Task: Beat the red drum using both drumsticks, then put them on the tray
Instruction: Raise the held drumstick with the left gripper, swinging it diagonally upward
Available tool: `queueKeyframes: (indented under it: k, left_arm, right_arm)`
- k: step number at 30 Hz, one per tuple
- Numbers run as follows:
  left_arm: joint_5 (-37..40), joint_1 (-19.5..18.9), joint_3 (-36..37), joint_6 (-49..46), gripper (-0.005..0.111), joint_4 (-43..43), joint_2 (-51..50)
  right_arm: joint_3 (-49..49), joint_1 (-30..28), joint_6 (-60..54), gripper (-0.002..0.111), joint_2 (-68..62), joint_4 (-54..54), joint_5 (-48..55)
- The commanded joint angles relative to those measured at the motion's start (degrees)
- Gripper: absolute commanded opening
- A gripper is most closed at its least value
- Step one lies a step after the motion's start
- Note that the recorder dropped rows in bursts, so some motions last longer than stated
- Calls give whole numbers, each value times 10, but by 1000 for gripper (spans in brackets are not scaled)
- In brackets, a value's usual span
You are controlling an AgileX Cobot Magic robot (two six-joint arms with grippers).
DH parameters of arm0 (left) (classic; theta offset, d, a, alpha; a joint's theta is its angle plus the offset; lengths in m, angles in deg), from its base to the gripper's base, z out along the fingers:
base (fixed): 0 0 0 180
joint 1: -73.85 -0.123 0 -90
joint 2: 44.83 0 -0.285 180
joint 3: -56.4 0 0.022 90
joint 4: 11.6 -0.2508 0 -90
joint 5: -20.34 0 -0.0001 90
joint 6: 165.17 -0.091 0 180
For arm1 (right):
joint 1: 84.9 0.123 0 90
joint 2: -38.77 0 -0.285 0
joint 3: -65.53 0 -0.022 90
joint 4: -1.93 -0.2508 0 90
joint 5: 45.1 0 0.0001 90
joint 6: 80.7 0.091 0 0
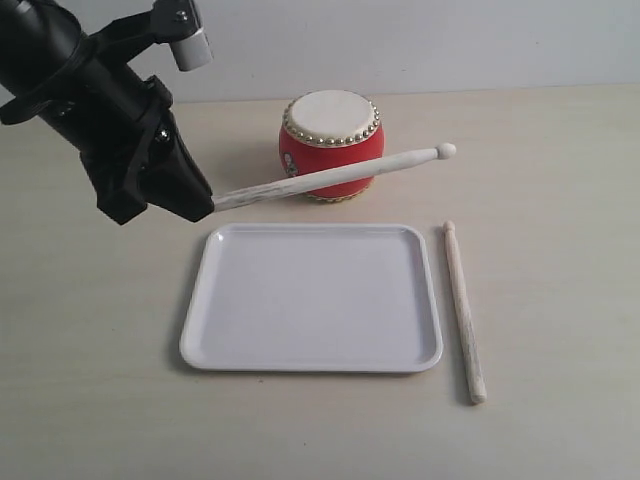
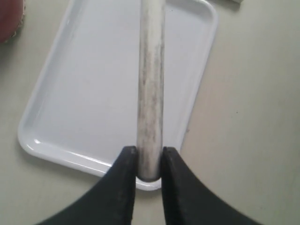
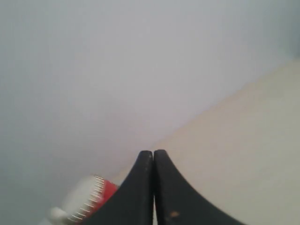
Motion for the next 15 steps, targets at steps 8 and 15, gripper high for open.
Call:
queueKeyframes:
  k: [8, 15]
  left_arm:
    - [-18, 4, 78, 38, 0, 92, 72]
    - [-33, 4, 125, 37, 0, 180, 107]
  right_arm:
    - [-3, -3, 151, 0, 4, -258, 46]
    - [-3, -3, -133, 11, -33, -412, 259]
